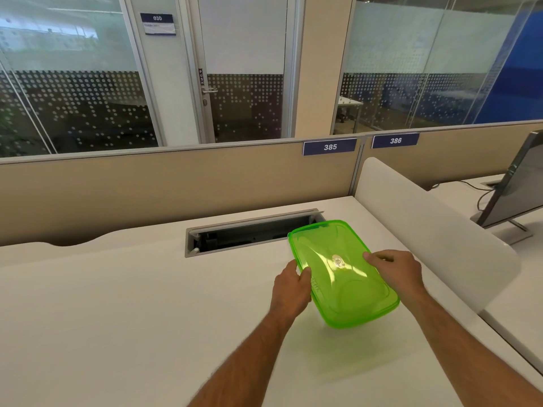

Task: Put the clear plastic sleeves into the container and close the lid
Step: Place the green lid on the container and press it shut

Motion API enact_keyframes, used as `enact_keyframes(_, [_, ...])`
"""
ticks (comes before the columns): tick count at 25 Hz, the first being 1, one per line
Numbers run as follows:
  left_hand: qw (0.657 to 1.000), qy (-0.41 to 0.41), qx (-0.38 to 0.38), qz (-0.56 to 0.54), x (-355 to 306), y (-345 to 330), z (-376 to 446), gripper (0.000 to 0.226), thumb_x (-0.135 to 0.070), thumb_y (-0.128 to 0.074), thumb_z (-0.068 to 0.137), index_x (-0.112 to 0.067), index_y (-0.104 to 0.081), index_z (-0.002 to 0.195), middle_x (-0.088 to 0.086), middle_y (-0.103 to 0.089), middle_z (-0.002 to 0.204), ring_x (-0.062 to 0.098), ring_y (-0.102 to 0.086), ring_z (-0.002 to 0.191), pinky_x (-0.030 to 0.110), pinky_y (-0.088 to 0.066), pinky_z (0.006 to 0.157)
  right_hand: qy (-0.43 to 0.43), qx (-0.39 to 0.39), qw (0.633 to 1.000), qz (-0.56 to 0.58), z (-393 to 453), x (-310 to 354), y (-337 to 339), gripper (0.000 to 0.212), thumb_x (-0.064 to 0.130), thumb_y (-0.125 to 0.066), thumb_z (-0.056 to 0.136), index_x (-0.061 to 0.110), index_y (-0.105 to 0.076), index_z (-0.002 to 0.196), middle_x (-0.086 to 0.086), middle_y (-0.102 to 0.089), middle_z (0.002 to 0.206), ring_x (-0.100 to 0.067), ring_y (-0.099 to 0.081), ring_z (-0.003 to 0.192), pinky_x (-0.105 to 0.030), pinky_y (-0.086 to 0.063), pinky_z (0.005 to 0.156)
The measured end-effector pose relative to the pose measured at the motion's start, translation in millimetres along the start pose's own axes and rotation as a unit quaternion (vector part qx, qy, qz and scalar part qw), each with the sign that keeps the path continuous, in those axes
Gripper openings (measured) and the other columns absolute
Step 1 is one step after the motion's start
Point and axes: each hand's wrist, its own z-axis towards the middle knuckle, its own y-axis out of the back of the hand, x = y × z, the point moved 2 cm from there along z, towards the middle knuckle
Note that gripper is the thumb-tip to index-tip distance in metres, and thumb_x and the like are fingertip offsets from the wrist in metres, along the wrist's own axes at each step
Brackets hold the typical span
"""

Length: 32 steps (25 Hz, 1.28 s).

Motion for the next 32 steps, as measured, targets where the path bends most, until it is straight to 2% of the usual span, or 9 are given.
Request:
enact_keyframes(2, [1.000,-0.002,0.007,0.027,4,-5,6,0.028,-0.027,-0.046,0.100,-0.011,-0.058,0.120,0.010,-0.068,0.078,0.022,-0.065,0.056,0.026,-0.053,0.059,-0.001,0.005,1.000,-0.010,5,-5,-5,0.028,0.044,-0.078,0.076,0.017,-0.079,0.084,-0.001,-0.076,0.092,-0.023,-0.067,0.094,-0.034,-0.049,0.084])
enact_keyframes(6, [0.999,0.000,0.018,0.051,11,-11,17,0.027,-0.026,-0.043,0.103,-0.010,-0.057,0.119,0.021,-0.072,0.098,0.038,-0.069,0.085,0.043,-0.056,0.081,-0.010,0.014,0.999,-0.028,14,-14,-17,0.030,0.046,-0.076,0.077,0.018,-0.079,0.087,-0.002,-0.076,0.094,-0.025,-0.067,0.096,-0.032,-0.048,0.081])
enact_keyframes(8, [0.998,-0.002,0.021,0.059,13,-12,21,0.028,-0.026,-0.043,0.103,-0.009,-0.057,0.119,0.022,-0.071,0.102,0.041,-0.067,0.092,0.047,-0.054,0.085,-0.013,0.021,0.999,-0.036,19,-18,-22,0.031,0.047,-0.075,0.077,0.018,-0.079,0.088,-0.002,-0.076,0.094,-0.026,-0.067,0.096,-0.032,-0.048,0.081])
enact_keyframes(19, [0.998,0.021,0.006,0.051,21,-17,40,0.029,-0.029,-0.043,0.103,-0.007,-0.058,0.113,0.021,-0.069,0.104,0.041,-0.066,0.094,0.051,-0.056,0.085,-0.035,0.041,0.998,-0.026,36,-20,-32,0.034,0.051,-0.077,0.074,0.019,-0.079,0.088,0.000,-0.076,0.091,-0.023,-0.065,0.089,-0.028,-0.043,0.072])
enact_keyframes(21, [0.998,0.027,0.003,0.048,21,-17,43,0.028,-0.029,-0.043,0.103,-0.009,-0.057,0.116,0.018,-0.070,0.103,0.038,-0.068,0.090,0.049,-0.058,0.082,-0.048,0.041,0.998,-0.014,38,-20,-34,0.035,0.052,-0.077,0.073,0.020,-0.078,0.086,0.001,-0.075,0.088,-0.023,-0.065,0.085,-0.029,-0.045,0.072])
enact_keyframes(24, [0.998,0.045,-0.006,0.050,22,-16,45,0.036,-0.033,-0.045,0.102,-0.010,-0.053,0.129,0.014,-0.069,0.103,0.031,-0.069,0.078,0.037,-0.059,0.069,-0.075,0.060,0.995,-0.001,42,-22,-38,0.037,0.053,-0.078,0.071,0.017,-0.077,0.078,-0.002,-0.074,0.080,-0.028,-0.066,0.082,-0.036,-0.053,0.076])
enact_keyframes(27, [0.996,0.083,-0.015,0.036,26,-15,47,0.048,-0.039,-0.048,0.099,-0.011,-0.048,0.138,0.016,-0.069,0.110,0.026,-0.068,0.071,0.033,-0.056,0.069,-0.129,0.081,0.987,0.044,47,-25,-41,0.051,0.050,-0.081,0.070,0.001,-0.074,0.080,-0.018,-0.072,0.080,-0.033,-0.066,0.077,-0.046,-0.054,0.079])
enact_keyframes(29, [0.995,0.098,-0.019,0.013,27,-16,48,0.046,-0.041,-0.051,0.098,-0.012,-0.050,0.134,0.013,-0.070,0.102,0.020,-0.064,0.060,0.029,-0.052,0.064,-0.143,0.096,0.983,0.063,50,-27,-43,0.059,0.048,-0.081,0.071,-0.009,-0.069,0.082,-0.025,-0.070,0.083,-0.034,-0.065,0.076,-0.048,-0.054,0.078])
enact_keyframes(32, [0.991,0.128,-0.023,-0.013,27,-13,52,0.041,-0.043,-0.055,0.095,-0.015,-0.052,0.124,0.013,-0.071,0.096,0.016,-0.061,0.056,0.022,-0.047,0.048,-0.137,0.113,0.982,0.067,51,-28,-49,0.054,0.046,-0.078,0.075,-0.006,-0.066,0.073,-0.021,-0.065,0.076,-0.037,-0.064,0.080,-0.050,-0.053,0.080])
